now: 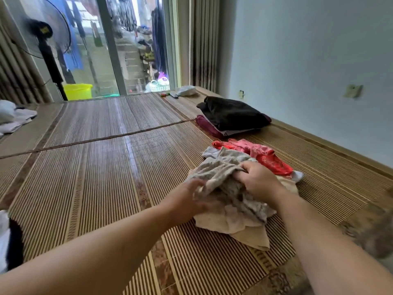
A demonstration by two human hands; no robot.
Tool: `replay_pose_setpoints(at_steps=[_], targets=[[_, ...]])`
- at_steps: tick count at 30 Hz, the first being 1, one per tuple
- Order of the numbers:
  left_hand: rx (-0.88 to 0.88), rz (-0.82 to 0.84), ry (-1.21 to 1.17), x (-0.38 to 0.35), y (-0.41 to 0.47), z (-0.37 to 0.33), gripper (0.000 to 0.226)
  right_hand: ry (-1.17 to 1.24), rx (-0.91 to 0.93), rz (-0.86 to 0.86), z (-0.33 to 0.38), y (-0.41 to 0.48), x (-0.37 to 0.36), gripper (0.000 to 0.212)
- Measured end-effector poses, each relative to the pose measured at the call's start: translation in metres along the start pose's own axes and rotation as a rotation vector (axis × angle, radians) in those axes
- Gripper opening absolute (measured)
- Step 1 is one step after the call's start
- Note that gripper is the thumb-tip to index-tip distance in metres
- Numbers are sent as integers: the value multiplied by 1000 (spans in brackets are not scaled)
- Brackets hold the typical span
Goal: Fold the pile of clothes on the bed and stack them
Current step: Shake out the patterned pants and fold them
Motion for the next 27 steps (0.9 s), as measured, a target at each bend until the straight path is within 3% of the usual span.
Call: replay_pose_setpoints(at_steps=[3,6,9,13,15,19,21,23,27], targets=[[-270,-98,-198,21,-17,-47,98,-65,200,111,72,-14,6,16],[-415,-295,-128,74,-42,-70,94,53,305,160,131,-41,11,14],[-329,-405,-109,128,-74,-71,55,277,294,163,162,-71,10,36],[-175,-540,-310,175,-120,-54,27,226,179,314,165,-115,-52,59],[-136,-557,-393,191,-146,-41,22,84,193,319,168,-133,-99,44],[-95,-491,-308,220,-201,-16,21,-93,228,324,175,-140,-144,4],[-47,-502,-232,241,-230,-1,17,-313,321,231,183,-130,-142,10],[-8,-563,-191,268,-254,12,15,-514,475,16,207,-122,-122,19],[2,-696,-155,328,-290,16,14,-483,663,-73,280,-113,-60,29]])
Point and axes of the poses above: each hand's wrist, its own y-axis towards the middle knuckle, its own x-axis out of the back of the hand, z = x × y, the point moved 4 cm from there along y, towards the middle knuckle, and after that the axes turned 5 degrees about -x, right-handed, at the moved point
